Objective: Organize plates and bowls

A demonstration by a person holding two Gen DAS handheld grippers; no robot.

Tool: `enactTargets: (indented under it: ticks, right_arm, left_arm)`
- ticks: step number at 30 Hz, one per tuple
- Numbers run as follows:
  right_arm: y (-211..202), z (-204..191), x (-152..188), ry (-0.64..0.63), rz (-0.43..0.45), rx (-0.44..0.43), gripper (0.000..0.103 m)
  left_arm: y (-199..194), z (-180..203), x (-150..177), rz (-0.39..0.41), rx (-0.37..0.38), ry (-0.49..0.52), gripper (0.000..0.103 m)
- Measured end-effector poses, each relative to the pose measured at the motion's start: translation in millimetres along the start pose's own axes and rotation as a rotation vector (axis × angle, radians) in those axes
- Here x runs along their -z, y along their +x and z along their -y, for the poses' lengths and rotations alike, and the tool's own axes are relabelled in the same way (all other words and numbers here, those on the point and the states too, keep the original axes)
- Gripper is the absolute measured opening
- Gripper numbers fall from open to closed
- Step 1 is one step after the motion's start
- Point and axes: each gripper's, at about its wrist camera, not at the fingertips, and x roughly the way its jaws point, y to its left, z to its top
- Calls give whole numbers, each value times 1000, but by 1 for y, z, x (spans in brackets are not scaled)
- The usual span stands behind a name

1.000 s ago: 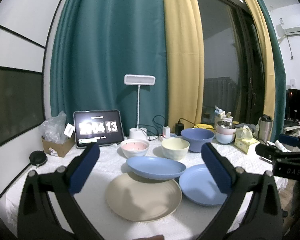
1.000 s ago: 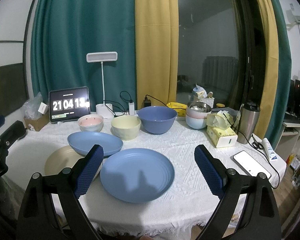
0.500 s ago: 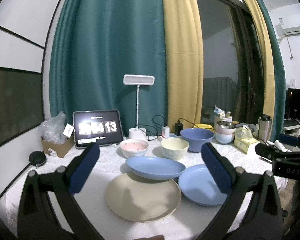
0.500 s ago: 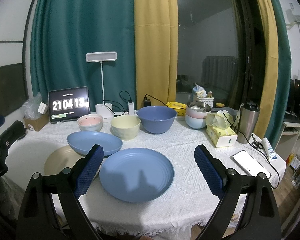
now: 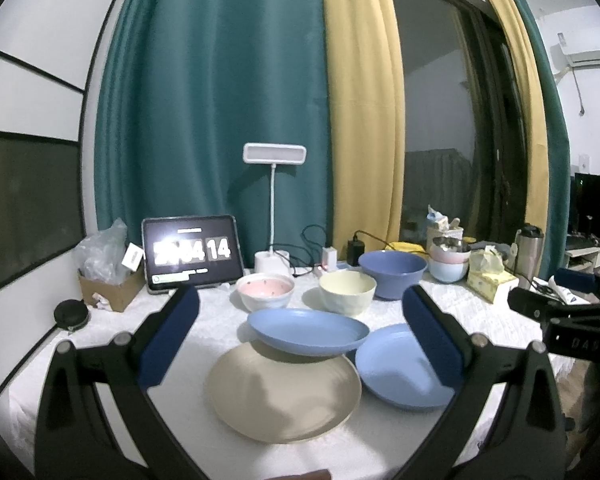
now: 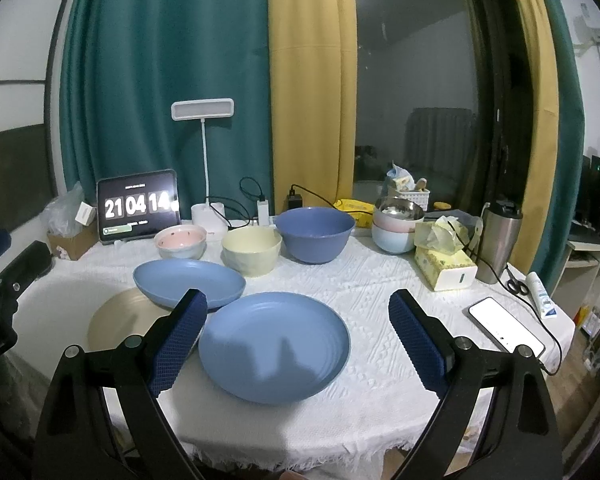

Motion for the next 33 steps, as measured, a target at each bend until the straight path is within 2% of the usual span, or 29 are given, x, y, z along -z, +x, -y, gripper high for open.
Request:
enactTargets:
  ticks: [7,24,33]
  right_arm:
    - [9,2,2,10,-31,-7,95]
    - [60,36,18,89,-164,-2,95]
    - [88,56,28,125,-217,-7,95]
  left_arm:
    - [14,13,4,-42,27,25,102]
    - [69,65,29,-239,118,119,102]
    - [96,84,42,-322,128,151,102]
